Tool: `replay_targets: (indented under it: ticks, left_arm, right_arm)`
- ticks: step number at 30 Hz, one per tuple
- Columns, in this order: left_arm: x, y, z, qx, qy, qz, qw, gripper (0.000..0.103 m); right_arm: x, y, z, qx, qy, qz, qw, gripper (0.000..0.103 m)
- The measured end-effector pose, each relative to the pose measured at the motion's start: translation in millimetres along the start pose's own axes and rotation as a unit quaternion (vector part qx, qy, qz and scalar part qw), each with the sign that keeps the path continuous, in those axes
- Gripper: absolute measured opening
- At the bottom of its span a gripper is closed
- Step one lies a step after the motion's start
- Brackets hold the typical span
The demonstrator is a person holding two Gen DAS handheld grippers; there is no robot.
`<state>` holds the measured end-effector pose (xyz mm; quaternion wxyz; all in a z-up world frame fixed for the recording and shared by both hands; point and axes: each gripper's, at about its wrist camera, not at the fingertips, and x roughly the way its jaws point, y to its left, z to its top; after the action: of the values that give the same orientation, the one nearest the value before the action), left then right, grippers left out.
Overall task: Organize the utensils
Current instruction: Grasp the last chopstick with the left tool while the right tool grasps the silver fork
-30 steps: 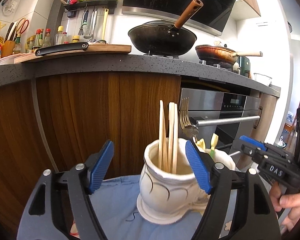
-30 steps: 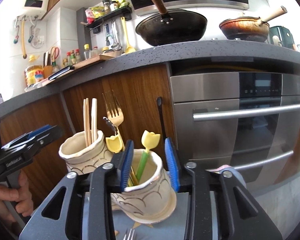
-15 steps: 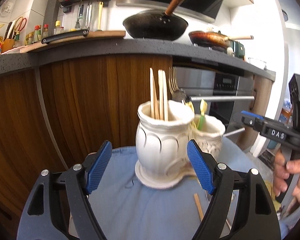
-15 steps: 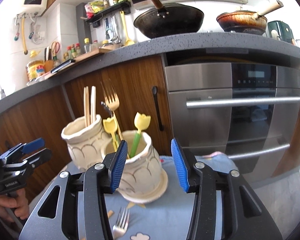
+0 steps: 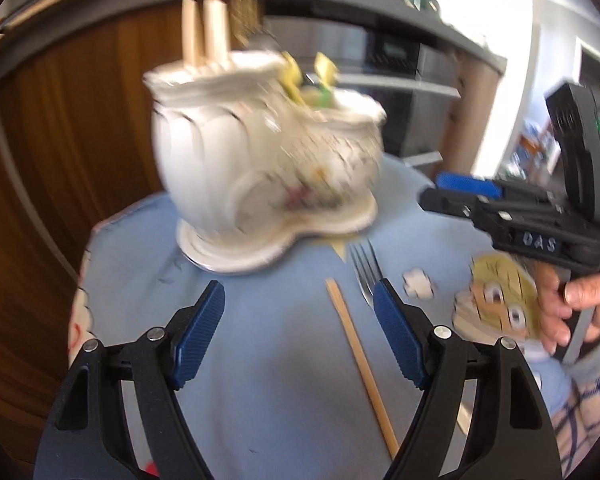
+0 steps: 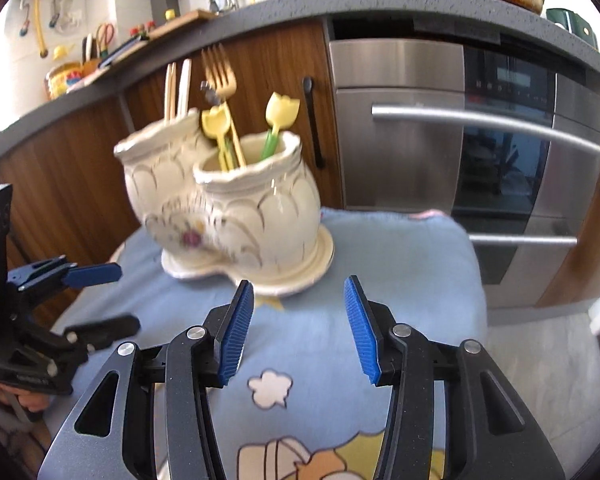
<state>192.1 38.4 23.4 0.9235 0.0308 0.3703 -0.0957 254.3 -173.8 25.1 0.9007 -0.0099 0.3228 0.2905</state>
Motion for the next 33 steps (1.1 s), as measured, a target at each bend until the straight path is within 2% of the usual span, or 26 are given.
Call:
replay_targets:
  ticks: [7, 11, 14, 15, 16, 20, 28, 30, 32, 33]
  left_arm:
    - [17, -16, -18, 0.041, 0.058, -0.029, 0.997, 0.06]
    - [19, -19, -26, 0.049, 0.072, -0.055, 0.9947, 0.058]
    - [25, -25, -30, 0.057, 0.084, -0.058, 0.9931, 0.05]
    - [28, -26, -32, 0.062, 0.087, -0.051, 0.9929, 0.043]
    - [29, -26, -33, 0.069, 0.086, -0.04, 0.9931, 0.04]
    - [28, -18, -34, 0.064, 0.088, -0.031, 0.9936, 0.019]
    - [24, 4, -36, 0.052, 0.09, -0.021, 0.9944, 0.016]
    - [23, 8, -36, 0.051, 0.091, -0.023, 0.9942, 0.016]
    - [22, 10, -36, 0.054, 0.095, -0.023, 0.9938, 0.016]
    - [22, 11, -36, 0.056, 0.096, -0.024, 0.9935, 0.016]
  right_arm:
    - [3, 9, -20, -0.01, 0.034, 0.002, 0.999, 0.049]
    - [-1, 12, -24, -0.011, 0.035, 0.01, 0.999, 0.051]
    - [-2, 14, -28, -0.008, 0.045, 0.014, 0.999, 0.051]
    - [-2, 15, -30, -0.008, 0.049, 0.018, 0.999, 0.051]
    - [-1, 18, -32, -0.012, 0.057, 0.021, 0.998, 0.051]
    - [4, 31, -40, -0.034, 0.094, 0.025, 0.995, 0.051]
    - [17, 63, -50, -0.08, 0.133, 0.043, 0.987, 0.051]
    - [19, 69, -51, -0.089, 0.137, 0.039, 0.986, 0.048]
    - [19, 72, -51, -0.097, 0.139, 0.035, 0.985, 0.031]
    - [19, 73, -51, -0.102, 0.141, 0.035, 0.984, 0.027]
